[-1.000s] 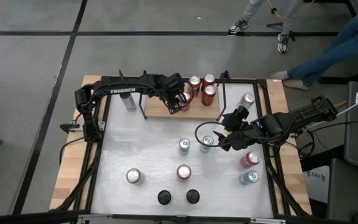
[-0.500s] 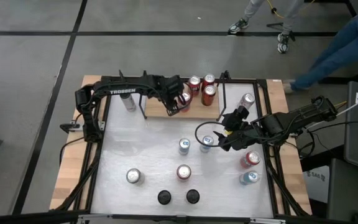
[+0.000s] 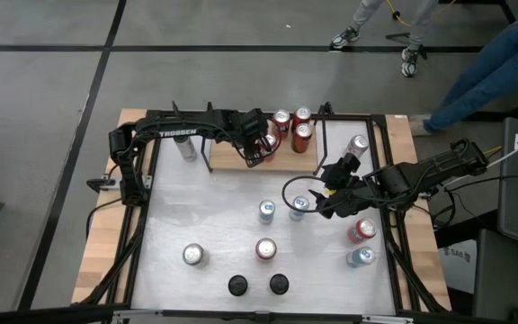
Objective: Place canned beverage on shelf
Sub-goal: Put the pink soda can on the shelf aligned with other pink soda can
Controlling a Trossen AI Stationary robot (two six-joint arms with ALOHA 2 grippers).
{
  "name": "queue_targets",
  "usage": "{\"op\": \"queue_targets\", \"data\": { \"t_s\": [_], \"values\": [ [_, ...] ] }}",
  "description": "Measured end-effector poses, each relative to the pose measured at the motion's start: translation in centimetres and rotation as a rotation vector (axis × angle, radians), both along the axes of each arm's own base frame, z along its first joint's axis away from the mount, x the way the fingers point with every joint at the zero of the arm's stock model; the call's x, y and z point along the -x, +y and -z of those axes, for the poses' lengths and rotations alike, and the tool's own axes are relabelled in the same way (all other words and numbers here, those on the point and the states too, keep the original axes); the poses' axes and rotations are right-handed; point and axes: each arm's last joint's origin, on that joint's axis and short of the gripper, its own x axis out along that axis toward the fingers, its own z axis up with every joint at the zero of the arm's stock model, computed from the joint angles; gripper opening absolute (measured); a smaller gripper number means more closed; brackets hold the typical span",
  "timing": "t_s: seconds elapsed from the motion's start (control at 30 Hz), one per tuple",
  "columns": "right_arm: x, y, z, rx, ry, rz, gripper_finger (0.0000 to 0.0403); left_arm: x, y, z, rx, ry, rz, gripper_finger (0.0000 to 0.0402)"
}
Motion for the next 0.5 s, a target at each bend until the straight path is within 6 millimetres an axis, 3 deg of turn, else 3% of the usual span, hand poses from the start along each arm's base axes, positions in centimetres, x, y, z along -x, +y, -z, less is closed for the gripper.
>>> {"op": "queue_targets", "data": {
  "t_s": [0.5],
  "values": [
    [0.0,0.0,0.0,0.0,0.0,0.0,0.0376,-0.9,0.36,-0.62,-0.039,-0.113,-0.001,0.0162]
  ]
}}
